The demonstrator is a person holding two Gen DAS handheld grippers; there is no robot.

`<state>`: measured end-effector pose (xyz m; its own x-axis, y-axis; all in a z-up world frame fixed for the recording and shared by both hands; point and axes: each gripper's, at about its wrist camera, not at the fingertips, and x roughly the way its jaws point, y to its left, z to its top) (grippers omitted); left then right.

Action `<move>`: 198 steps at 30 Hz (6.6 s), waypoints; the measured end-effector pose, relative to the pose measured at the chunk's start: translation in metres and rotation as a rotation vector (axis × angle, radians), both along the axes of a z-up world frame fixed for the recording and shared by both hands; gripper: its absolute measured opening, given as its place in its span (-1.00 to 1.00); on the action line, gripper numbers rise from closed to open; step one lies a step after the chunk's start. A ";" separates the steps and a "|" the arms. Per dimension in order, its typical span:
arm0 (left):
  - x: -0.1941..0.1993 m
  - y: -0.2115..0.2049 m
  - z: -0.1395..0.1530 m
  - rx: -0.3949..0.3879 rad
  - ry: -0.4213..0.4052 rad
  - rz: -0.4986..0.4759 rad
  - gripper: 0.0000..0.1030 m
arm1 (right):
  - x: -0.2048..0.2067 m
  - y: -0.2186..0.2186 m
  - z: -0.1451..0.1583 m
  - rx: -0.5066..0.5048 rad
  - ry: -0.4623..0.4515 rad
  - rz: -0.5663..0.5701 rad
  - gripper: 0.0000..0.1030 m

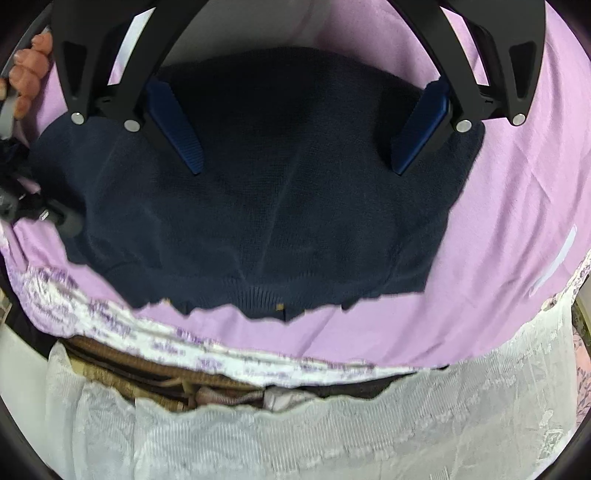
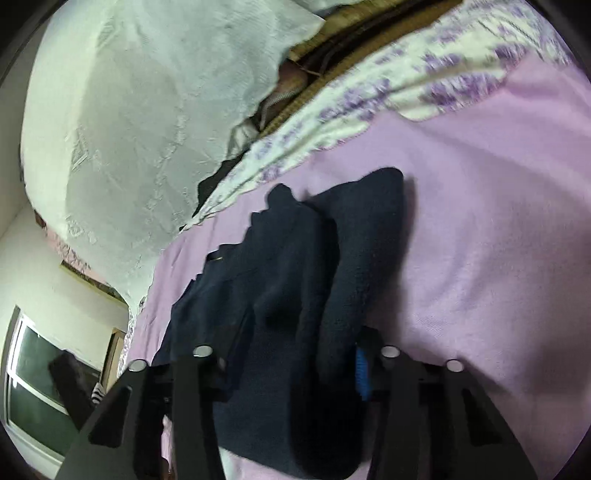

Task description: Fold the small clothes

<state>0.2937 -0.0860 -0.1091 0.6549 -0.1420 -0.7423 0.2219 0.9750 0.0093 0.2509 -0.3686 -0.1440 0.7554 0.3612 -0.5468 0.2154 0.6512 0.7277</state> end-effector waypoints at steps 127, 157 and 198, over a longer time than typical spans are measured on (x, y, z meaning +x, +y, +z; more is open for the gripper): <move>0.121 0.127 -0.006 -0.294 0.164 0.083 0.35 | 0.069 0.211 0.097 0.029 -0.176 0.220 -0.09; 0.132 0.166 0.010 -0.390 0.100 0.129 0.44 | 0.042 0.290 0.122 -0.669 -0.269 0.335 -0.58; 0.061 0.121 0.046 -0.289 0.034 -0.051 0.70 | 0.007 0.205 0.100 -0.558 -0.184 0.262 -0.30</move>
